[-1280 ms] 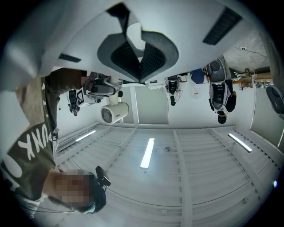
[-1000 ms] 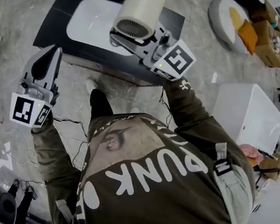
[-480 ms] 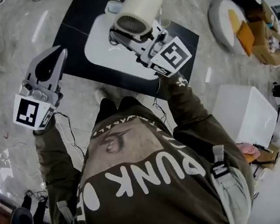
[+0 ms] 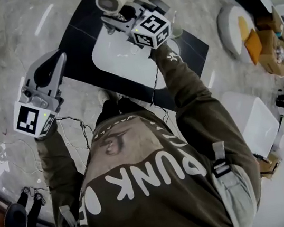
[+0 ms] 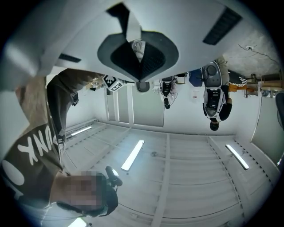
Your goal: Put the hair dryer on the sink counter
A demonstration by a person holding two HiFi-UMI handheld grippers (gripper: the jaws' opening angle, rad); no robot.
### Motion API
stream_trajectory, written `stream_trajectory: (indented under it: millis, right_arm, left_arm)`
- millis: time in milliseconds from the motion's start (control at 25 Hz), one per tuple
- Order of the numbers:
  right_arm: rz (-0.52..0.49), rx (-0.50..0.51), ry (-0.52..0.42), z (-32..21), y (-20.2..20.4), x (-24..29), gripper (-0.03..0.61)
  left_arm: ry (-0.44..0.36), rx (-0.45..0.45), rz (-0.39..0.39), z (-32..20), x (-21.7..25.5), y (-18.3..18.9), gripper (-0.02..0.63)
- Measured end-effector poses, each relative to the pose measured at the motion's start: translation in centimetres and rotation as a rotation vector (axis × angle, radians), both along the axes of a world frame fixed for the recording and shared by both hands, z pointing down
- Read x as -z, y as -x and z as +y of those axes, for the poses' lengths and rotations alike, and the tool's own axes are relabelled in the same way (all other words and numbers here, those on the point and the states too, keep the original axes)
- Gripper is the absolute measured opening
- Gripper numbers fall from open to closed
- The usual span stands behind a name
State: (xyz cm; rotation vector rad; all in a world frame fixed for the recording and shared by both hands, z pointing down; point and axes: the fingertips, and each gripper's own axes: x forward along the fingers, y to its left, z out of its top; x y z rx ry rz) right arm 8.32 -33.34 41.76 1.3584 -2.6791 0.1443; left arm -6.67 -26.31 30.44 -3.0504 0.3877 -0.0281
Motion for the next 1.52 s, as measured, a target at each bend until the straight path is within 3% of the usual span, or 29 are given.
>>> stream_trajectory:
  millis: [280, 680, 1000, 1520]
  right_arm:
    - [0.022, 0.030, 0.206, -6.2, 0.1, -7.2, 0.189]
    - [0.144, 0.022, 0.460, -11.6, 0.4, -16.2, 0.189]
    - [0.313, -0.006, 0.740, -13.9, -0.1, -23.0, 0.189]
    - [0.494, -0.022, 1.043, -13.7, -0.3, -29.8, 0.189]
  left_arm:
    - [0.008, 0.027, -0.005, -0.8, -0.2, 0.6, 0.002]
    - [0.038, 0.072, 0.000, -1.4, -1.6, 2.1, 0.002]
    - [0.049, 0.105, -0.002, -2.1, -1.9, 3.3, 0.002]
    - [0.037, 0.109, -0.009, -3.1, -1.6, 3.5, 0.002]
